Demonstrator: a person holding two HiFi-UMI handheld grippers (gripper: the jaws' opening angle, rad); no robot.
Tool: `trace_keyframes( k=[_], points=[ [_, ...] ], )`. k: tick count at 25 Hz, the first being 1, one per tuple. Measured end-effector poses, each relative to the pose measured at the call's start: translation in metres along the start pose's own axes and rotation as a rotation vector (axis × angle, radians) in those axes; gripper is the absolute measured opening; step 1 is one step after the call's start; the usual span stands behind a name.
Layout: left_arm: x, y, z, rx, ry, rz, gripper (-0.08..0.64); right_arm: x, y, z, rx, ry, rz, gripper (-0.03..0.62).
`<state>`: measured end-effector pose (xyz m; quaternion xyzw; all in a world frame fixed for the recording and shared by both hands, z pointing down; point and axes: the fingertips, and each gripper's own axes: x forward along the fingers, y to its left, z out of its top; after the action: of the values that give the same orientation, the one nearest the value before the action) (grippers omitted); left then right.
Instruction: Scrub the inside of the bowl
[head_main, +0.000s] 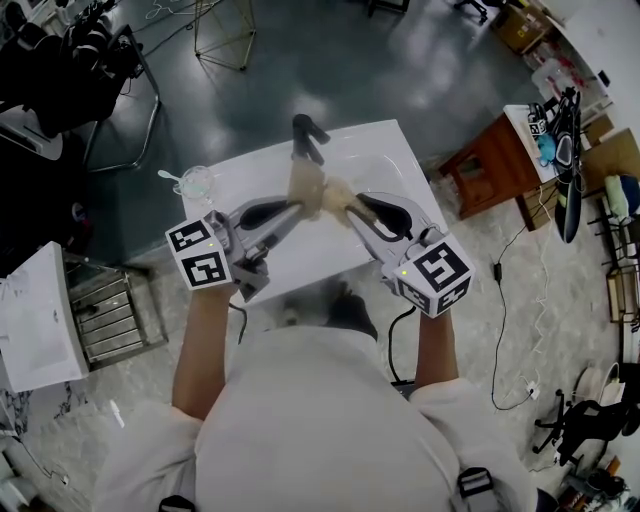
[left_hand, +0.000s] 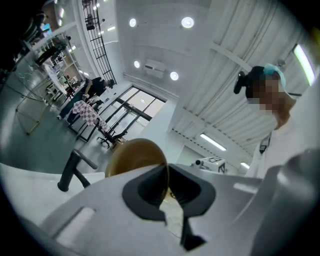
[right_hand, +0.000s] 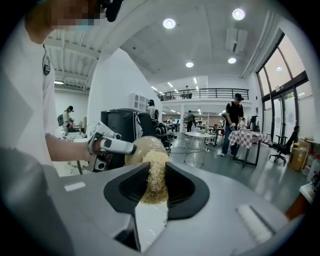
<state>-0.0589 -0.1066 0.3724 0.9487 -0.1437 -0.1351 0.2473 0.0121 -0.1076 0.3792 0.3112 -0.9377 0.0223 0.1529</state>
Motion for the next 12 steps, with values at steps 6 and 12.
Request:
trace_keyframes(
  k=[6, 12],
  points=[
    [0.002, -0.011, -0.002, -0.006, 0.008, -0.044, 0.015, -0.002, -0.017, -0.001, 0.050, -0.039, -0.103, 0.098],
    [-0.002, -0.010, 0.003, 0.006, -0.009, -0.021, 0.015, -0.001, -0.011, -0.007, 0.016, 0.007, -0.102, 0.098]
  ],
)
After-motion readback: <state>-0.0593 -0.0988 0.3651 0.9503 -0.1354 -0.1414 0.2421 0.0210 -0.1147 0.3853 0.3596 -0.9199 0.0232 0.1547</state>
